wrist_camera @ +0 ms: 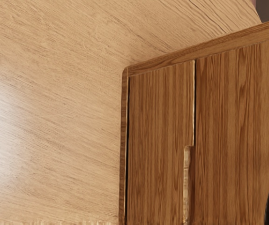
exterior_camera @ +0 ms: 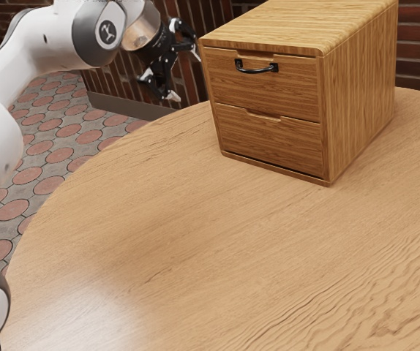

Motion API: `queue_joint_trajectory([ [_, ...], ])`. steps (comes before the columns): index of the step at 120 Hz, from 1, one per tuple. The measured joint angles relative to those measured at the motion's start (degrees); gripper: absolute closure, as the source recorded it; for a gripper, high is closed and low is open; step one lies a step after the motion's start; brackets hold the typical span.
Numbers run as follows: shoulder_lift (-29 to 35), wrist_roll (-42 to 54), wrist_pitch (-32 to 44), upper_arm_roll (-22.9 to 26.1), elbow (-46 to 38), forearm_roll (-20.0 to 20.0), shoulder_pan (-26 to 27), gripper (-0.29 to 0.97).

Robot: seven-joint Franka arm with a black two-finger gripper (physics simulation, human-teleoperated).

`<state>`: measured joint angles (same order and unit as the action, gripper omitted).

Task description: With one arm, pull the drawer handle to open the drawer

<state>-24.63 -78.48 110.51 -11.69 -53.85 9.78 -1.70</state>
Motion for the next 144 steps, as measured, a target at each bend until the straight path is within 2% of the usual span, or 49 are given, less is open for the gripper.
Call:
queue_joint_trajectory([
  [38, -2.3, -4.8, 2.4, 0.8, 0.7, 0.0, -0.2, 0.00],
  [56, -8.6, -6.3, 3.5, 0.9, 10.8, -0.1, -1.3, 0.00],
  [85, -14.9, -7.6, 4.5, 2.0, 18.9, -0.2, -2.3, 0.00],
  [115, -23.2, -7.5, 4.9, 8.4, 30.0, -0.4, -4.5, 0.00],
  [144, -25.2, -7.5, 4.9, 10.8, 31.7, -0.8, -4.6, 0.00],
])
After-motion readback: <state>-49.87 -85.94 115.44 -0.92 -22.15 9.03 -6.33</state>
